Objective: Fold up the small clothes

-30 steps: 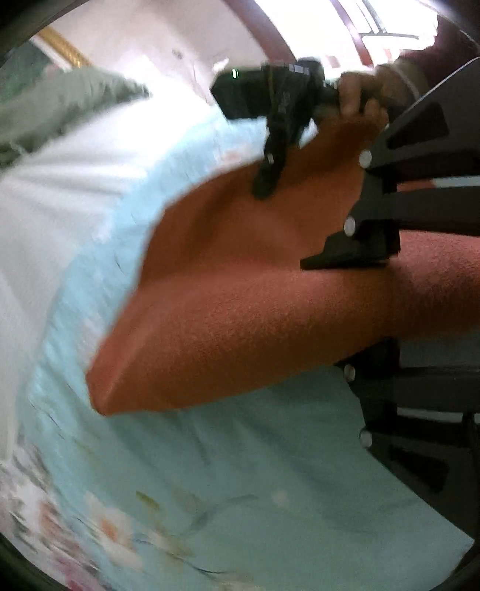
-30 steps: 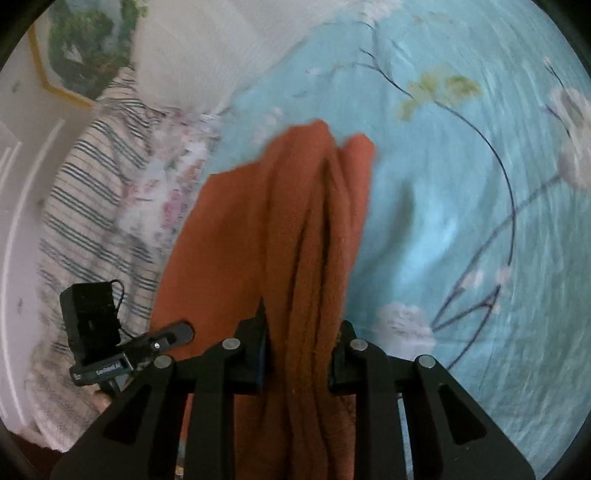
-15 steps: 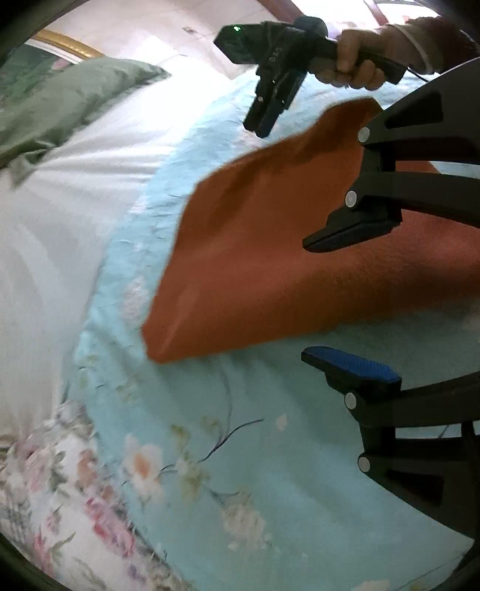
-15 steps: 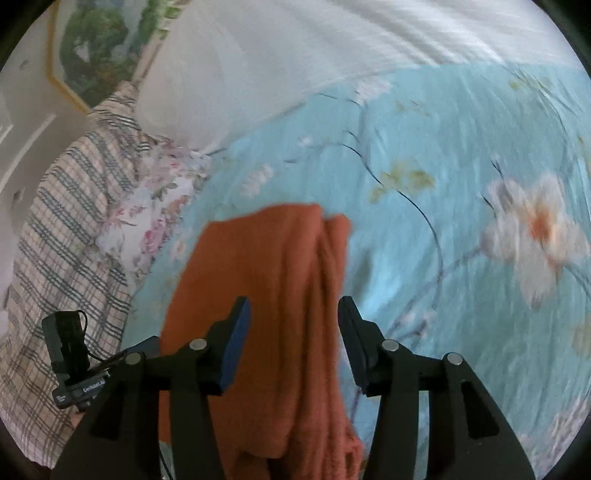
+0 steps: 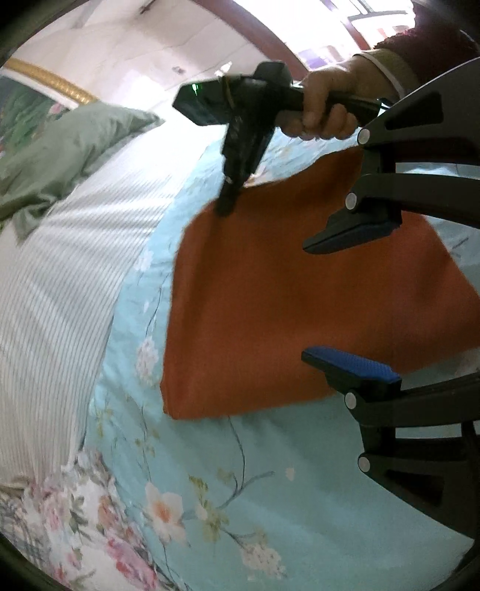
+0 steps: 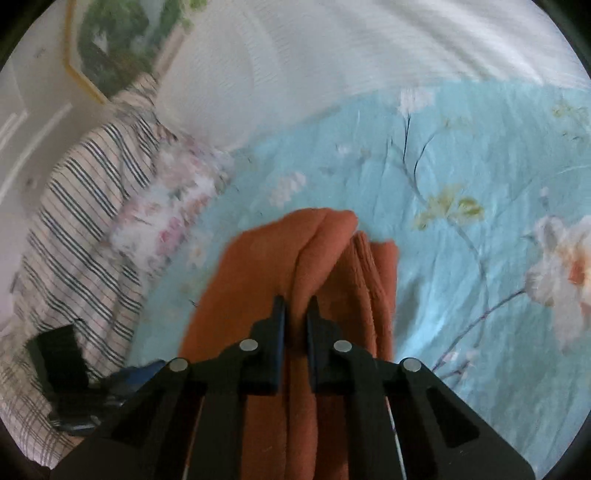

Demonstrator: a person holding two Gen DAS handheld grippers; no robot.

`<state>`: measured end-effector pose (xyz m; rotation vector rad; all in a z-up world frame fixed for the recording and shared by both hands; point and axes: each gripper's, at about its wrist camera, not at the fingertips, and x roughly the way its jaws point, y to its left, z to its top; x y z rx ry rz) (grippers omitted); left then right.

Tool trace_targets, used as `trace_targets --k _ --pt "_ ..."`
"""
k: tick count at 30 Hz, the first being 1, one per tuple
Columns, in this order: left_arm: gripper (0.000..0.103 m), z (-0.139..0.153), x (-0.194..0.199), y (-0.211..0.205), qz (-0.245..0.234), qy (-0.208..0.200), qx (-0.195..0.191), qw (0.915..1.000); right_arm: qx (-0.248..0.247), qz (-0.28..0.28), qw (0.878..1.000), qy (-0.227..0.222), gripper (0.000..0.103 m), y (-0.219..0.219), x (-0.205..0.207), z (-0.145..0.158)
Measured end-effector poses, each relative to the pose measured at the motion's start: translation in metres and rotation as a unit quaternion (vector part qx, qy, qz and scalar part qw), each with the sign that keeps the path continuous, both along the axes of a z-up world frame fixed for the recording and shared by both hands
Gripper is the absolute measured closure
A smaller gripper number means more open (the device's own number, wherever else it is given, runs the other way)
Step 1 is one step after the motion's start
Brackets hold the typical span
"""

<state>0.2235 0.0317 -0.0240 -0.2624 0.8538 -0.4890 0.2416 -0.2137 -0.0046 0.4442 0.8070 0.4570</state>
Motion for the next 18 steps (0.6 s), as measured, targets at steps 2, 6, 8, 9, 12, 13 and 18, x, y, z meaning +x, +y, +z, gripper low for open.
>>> trace_targets --k 2,6,8,9,12,13,18 --pt "0.051 -0.004 -0.001 -0.010 -0.017 0.003 0.003 0.9998 0.002 -0.019 1.000 0.022 0.092 -0.015 0.000 -0.017" --pt "0.051 -0.028 0.003 -0.028 -0.030 0.023 0.026 0.9989 0.021 -0.030 0.997 0.068 0.092 -0.029 0.014 -0.059" --pt "0.052 -0.038 0.005 -0.032 -0.025 0.030 0.043 0.9983 0.027 -0.025 0.997 0.066 0.092 -0.026 0.018 -0.064" --pt "0.052 -0.040 0.004 -0.033 -0.022 0.027 0.046 0.9983 0.022 -0.024 0.997 0.064 0.092 -0.023 0.020 -0.064" --pt "0.053 -0.042 0.003 -0.035 -0.022 0.024 0.052 0.9981 0.012 -0.017 0.998 0.066 0.090 -0.020 0.022 -0.062" --pt "0.052 -0.042 0.004 -0.035 -0.023 0.026 0.054 0.9980 0.004 -0.020 0.997 0.069 0.089 -0.020 0.021 -0.059" --pt "0.052 -0.024 0.012 -0.030 -0.022 0.020 0.046 0.9985 -0.013 -0.044 0.998 0.038 0.078 -0.022 0.001 -0.025"
